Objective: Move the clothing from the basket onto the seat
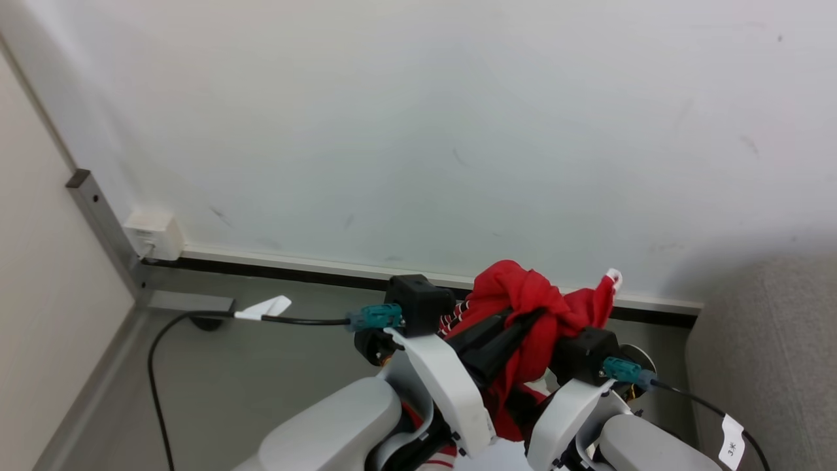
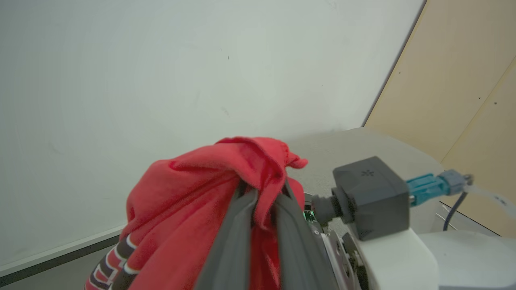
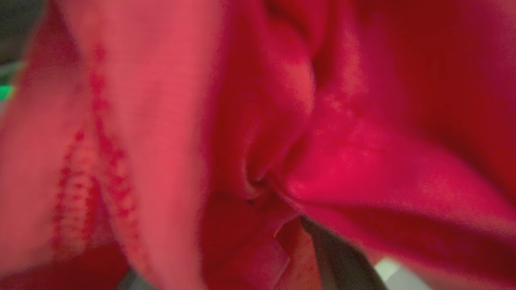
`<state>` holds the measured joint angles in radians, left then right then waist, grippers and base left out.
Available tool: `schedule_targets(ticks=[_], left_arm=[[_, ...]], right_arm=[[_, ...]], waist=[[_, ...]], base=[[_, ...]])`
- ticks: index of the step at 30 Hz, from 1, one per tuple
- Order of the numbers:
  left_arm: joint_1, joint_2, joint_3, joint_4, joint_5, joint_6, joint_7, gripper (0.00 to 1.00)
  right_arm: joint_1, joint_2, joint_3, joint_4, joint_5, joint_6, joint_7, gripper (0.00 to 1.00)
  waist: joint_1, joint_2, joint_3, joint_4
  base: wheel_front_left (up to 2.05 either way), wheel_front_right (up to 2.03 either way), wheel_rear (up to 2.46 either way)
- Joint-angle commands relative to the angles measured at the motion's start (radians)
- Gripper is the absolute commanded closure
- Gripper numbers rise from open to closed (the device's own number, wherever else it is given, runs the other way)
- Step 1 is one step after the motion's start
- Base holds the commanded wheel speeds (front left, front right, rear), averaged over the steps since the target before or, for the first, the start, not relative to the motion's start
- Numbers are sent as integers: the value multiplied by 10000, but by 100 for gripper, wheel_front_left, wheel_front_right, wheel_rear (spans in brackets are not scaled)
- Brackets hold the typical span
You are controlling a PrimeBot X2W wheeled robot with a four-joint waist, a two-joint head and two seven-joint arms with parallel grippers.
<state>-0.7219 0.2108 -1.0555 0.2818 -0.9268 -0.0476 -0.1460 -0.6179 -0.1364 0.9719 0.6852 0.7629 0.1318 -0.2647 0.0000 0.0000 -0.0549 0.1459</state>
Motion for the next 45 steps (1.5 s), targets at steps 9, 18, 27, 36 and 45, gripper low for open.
schedule_targets(ticks=[9,18,27,36,45], left_arm=[[-1,105,-3,245,19,33,-12,100],[250,451,306,579,-174,195,-297,100],[529,541,338,406,-232,216,-521,0],[623,746,507,-488,325,322,-997,0],[981,957,743,-926,1311,351,-1176,0]], right_arm=[[115,-316,-274,-330,444,-21,2,100],[741,-882,-750,-1113,377,-21,1,100],[1745,-1193,-2974,-2592,-247,-21,1,100],[2087,-1426,-4579,-3615,-1292,-21,1,100],[2176,-1924,-5493,-4311,-1850,-21,2,100]], waist=[[0,0,-246,359],[0,0,-201,-60],[0,0,-29,-777],[0,0,303,-1848],[0,0,692,-3242]], base=[[0,0,0],[0,0,0],[0,0,0],[0,0,0],[0,0,0]])
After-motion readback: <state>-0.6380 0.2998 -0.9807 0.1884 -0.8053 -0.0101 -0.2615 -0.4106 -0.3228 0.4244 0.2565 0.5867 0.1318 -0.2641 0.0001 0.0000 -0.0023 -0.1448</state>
